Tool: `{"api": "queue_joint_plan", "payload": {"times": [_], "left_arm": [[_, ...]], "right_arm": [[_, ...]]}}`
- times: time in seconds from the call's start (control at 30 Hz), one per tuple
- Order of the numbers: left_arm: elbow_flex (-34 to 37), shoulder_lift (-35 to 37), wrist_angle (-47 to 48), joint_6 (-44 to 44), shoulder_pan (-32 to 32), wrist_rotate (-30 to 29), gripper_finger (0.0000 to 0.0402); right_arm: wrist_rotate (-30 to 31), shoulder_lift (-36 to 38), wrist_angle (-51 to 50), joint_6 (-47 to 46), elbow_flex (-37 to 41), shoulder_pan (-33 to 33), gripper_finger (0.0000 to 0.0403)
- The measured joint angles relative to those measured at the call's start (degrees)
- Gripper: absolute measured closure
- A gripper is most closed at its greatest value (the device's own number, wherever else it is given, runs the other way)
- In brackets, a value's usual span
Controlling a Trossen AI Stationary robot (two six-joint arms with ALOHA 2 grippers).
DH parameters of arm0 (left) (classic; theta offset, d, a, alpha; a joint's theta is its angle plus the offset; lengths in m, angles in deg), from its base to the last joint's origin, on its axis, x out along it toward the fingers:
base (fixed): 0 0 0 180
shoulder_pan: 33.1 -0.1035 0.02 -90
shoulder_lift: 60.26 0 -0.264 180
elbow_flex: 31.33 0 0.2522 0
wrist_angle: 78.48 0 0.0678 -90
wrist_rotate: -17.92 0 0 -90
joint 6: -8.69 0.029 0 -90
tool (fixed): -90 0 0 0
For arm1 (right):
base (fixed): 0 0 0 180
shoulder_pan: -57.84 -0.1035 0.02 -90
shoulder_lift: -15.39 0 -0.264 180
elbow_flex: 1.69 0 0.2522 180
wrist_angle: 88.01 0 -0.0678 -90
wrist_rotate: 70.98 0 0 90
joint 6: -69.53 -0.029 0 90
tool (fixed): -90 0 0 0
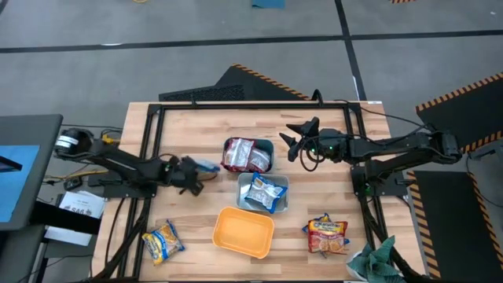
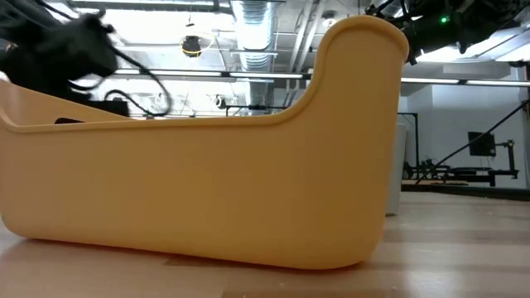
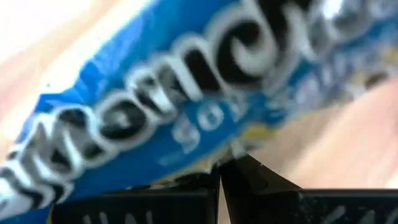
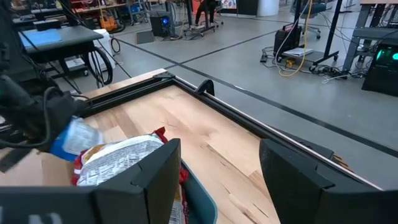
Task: Sort Maruchan noodles
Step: Put the top blue noodle pack into the gray bin
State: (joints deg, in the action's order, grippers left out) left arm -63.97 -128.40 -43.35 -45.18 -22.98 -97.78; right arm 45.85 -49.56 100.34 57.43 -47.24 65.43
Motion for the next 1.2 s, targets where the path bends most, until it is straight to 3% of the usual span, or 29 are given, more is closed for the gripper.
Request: {"api": "queue_joint_plan", "payload": {"times": [0.2, 0.57, 0.9, 1.2], "left_arm": [[0.2, 12.1, 9.2, -5.5, 7.8, 5.8, 0.0401], [0.1, 25.3, 4.8, -1.5, 13.3, 10.6, 0.0401], [-0.1, 31.7, -13.1, 12.3, 14.5, 16.2, 0.0401], [-0.1, 32.4, -13.8, 24.6, 13.6, 14.5, 0.0380]], "right_arm": [[0.0, 0.0, 0.0, 0.0, 0.0, -0.1, 0.0163], [0.0, 0.0, 0.2, 0.0, 0.0, -0.1, 0.0163], [0.0, 0.0, 0.2, 0.0, 0.0, -0.1, 0.0163], [0.0, 0.0, 0.2, 0.0, 0.0, -0.1, 0.0163]]}}
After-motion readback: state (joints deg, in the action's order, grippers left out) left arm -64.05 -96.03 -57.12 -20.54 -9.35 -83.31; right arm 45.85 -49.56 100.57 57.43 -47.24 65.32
